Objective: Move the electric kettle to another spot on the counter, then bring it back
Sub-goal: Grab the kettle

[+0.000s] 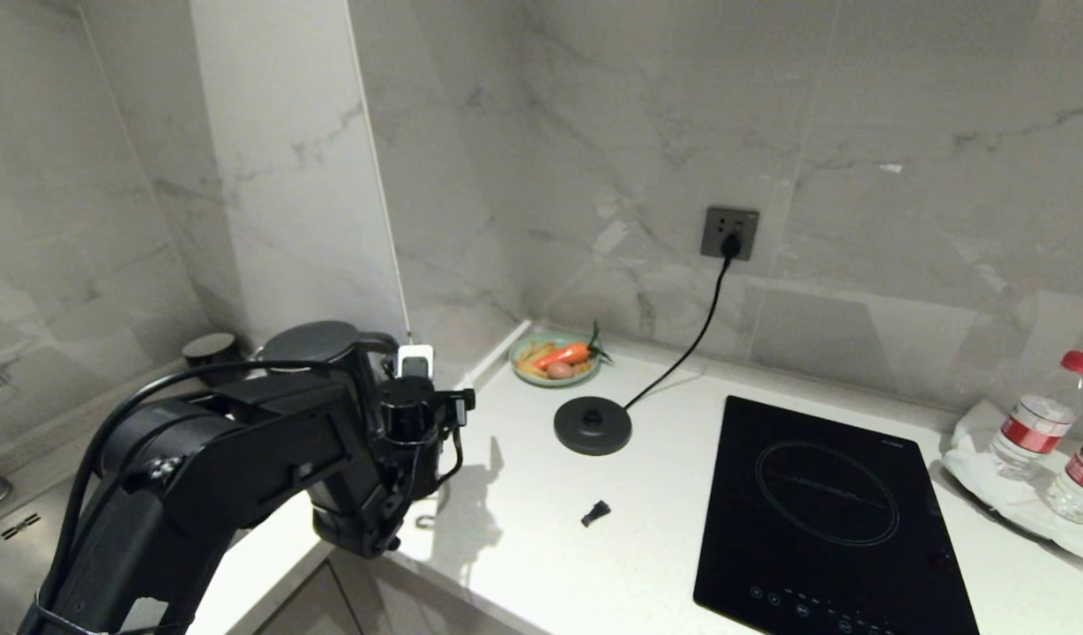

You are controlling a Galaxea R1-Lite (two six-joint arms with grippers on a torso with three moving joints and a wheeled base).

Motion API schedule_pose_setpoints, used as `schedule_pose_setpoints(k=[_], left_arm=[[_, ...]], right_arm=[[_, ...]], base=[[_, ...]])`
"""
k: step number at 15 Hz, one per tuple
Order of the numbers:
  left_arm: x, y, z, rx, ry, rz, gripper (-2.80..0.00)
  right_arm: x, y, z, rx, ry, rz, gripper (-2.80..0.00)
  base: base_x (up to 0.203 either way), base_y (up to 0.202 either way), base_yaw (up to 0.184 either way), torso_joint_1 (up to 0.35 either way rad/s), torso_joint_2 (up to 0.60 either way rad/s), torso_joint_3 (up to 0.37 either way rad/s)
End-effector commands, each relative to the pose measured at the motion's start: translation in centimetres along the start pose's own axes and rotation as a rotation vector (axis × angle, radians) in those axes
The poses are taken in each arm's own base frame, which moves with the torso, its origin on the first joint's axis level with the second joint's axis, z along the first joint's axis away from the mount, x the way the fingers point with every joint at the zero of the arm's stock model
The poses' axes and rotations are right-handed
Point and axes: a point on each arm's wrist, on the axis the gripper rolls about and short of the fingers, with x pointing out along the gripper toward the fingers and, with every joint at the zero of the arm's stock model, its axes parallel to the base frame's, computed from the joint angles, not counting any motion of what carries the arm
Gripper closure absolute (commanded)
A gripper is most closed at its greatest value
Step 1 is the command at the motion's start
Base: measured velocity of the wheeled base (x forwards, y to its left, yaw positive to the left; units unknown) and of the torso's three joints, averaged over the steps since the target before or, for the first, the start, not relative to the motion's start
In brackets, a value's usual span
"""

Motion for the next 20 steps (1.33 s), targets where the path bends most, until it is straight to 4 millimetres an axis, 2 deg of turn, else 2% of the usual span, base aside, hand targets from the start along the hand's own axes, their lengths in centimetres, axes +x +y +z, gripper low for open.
schedule_pose_setpoints(k=[1,6,12,20], left_arm=[[0.5,0.6,0.0,-0.003,-0.007,0.025,-2.8],[1.7,1.7,0.0,-0.009,-0.02,0.059,-2.8],[3.1,0.8,-1.6,0.089,-0.055,0.049,-2.8],[3.1,0.5,-1.5,0.095,-0.042,0.038,-2.8]], right_arm=[[0.0,0.0,0.0,0.0,0.001,0.001,0.0],[0.0,0.0,0.0,-0.001,0.002,0.0,0.0],[0.0,0.0,0.0,-0.001,0.003,0.0,0.0],[0.0,0.0,0.0,-0.001,0.0,-0.001,0.0]], base=[[0.0,0.0,0.0,0.0,0.0,0.0],[0.0,0.0,0.0,0.0,0.0,0.0],[0.0,0.0,0.0,0.0,0.0,0.0],[0.0,0.0,0.0,0.0,0.0,0.0]])
